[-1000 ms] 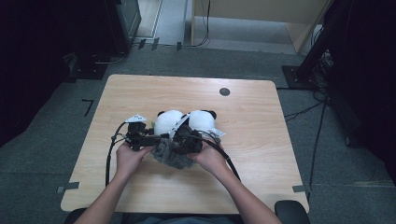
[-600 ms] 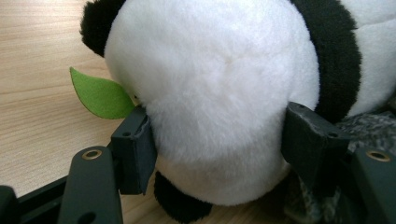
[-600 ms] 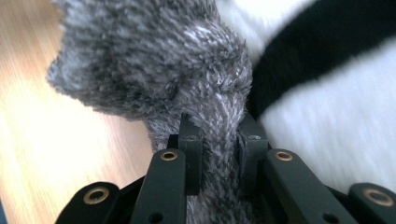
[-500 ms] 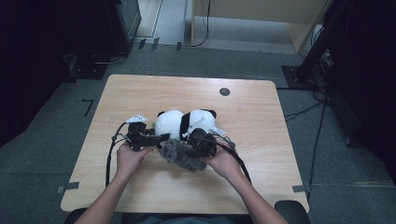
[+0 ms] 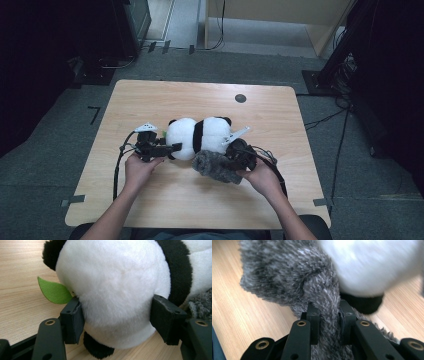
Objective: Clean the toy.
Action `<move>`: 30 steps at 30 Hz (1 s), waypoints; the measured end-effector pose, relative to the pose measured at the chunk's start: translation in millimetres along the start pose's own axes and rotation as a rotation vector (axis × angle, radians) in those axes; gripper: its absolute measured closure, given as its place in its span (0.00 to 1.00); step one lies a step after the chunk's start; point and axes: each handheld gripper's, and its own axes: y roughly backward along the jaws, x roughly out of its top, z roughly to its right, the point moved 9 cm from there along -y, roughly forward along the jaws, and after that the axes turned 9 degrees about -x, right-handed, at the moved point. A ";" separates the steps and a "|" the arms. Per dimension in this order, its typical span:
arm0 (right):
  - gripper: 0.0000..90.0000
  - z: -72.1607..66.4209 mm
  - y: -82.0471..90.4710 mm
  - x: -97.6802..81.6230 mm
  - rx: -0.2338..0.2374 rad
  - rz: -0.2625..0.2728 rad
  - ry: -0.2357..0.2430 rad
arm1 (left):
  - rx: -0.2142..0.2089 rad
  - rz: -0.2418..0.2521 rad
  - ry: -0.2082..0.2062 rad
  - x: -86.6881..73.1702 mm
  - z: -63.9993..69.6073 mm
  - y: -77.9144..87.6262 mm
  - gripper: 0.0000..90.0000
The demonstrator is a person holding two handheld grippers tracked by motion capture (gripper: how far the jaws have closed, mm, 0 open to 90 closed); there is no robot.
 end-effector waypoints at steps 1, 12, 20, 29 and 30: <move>0.84 3.7 1.8 -3.1 -0.006 0.000 -0.006 | 0.000 0.000 0.000 0.0 0.0 0.0 0.37; 0.84 23.8 12.4 -15.2 -0.022 0.022 -0.059 | 0.000 0.002 0.004 -0.1 -0.5 -0.1 0.37; 0.85 0.6 21.0 -3.9 0.027 0.061 0.027 | 0.002 0.001 0.002 -0.2 -0.4 -0.1 0.37; 0.85 -32.6 9.7 28.0 0.095 0.090 0.120 | 0.003 0.000 0.002 0.1 -0.2 -0.1 0.37; 0.85 -37.2 5.9 32.5 0.098 0.087 0.133 | 0.003 0.000 0.002 0.2 -0.2 -0.2 0.37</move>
